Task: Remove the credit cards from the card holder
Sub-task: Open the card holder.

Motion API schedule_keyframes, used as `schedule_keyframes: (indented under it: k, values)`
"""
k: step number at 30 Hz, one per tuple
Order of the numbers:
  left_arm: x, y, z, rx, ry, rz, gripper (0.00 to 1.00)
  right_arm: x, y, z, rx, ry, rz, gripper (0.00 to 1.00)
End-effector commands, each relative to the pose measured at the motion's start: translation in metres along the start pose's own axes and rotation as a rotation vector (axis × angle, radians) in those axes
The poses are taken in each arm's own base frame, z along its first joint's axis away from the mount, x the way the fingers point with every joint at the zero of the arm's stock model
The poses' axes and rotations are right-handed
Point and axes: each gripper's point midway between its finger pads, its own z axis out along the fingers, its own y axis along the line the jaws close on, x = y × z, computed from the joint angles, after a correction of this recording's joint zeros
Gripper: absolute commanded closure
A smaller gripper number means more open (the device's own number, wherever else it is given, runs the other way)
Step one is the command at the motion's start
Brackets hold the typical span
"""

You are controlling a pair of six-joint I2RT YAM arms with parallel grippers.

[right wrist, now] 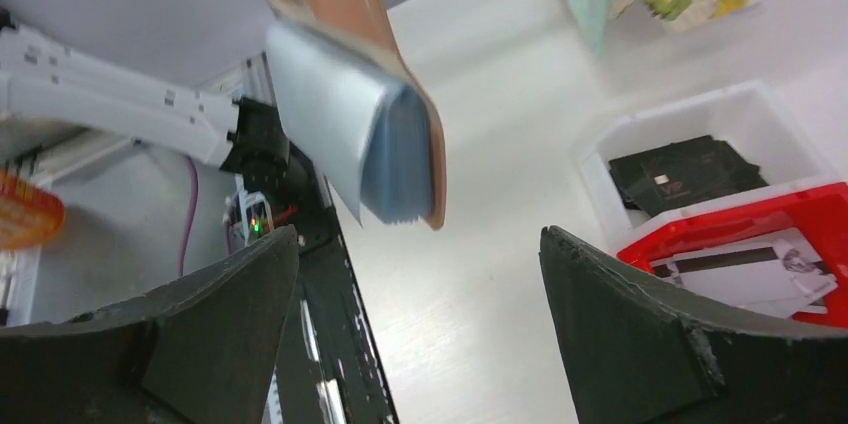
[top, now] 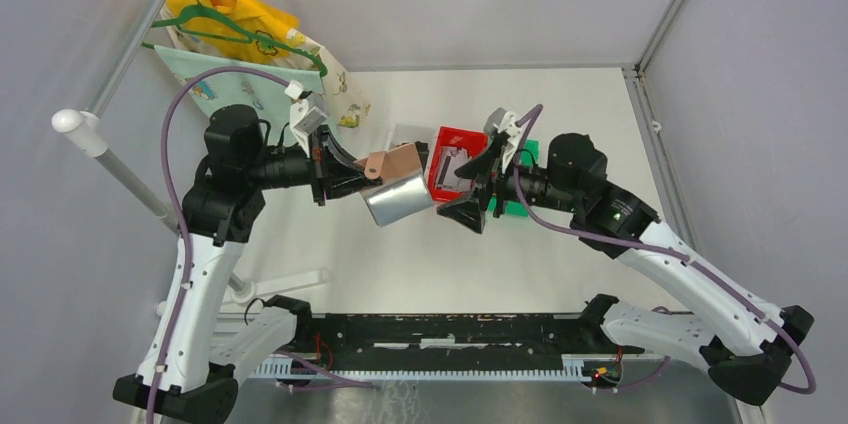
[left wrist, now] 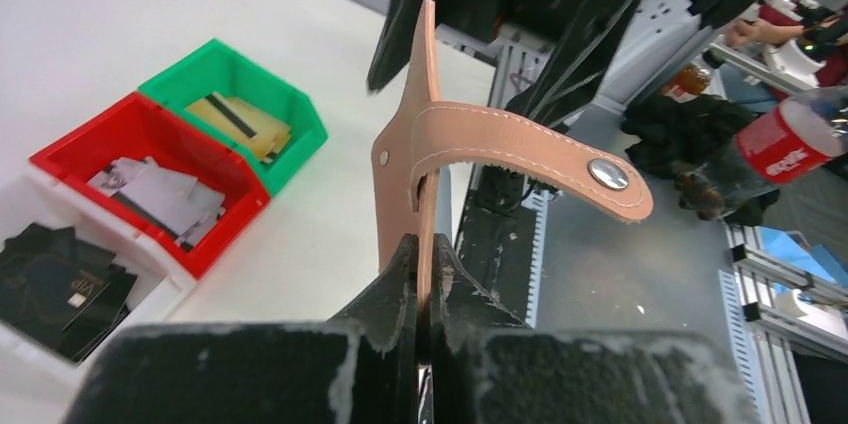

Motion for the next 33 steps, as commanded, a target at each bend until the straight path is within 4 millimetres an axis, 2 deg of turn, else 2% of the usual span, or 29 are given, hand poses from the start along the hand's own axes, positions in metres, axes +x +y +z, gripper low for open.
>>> schedule_keyframes:
  k: [1, 5, 11, 16, 25, 30, 33]
  values:
    - [-0.033, -0.047, -0.01, 0.168, -0.041, 0.024, 0.98, 0.017, 0.017, 0.004, -0.174, -0.004, -0.133, 0.05]
    - [-0.034, -0.058, -0.013, 0.201, -0.041, 0.026, 0.98, 0.021, 0.033, 0.005, -0.287, -0.049, -0.141, 0.07]
    - [-0.034, -0.063, -0.015, 0.212, -0.039, 0.012, 0.97, 0.011, 0.043, 0.014, -0.366, -0.109, -0.133, 0.15]
    - [-0.035, -0.065, -0.016, 0.217, -0.039, 0.007, 0.97, 0.002, 0.049, 0.017, -0.412, -0.134, -0.124, 0.18]
    - [-0.039, -0.07, -0.018, 0.219, -0.044, 0.008, 0.97, -0.001, 0.045, 0.026, -0.405, -0.127, -0.109, 0.27]
    - [-0.043, -0.073, -0.019, 0.228, -0.045, 0.009, 0.98, 0.004, 0.048, 0.023, -0.422, -0.114, -0.136, 0.31]
    - [-0.044, -0.074, -0.02, 0.227, -0.046, 0.011, 0.98, -0.002, 0.047, 0.022, -0.407, -0.126, -0.14, 0.36]
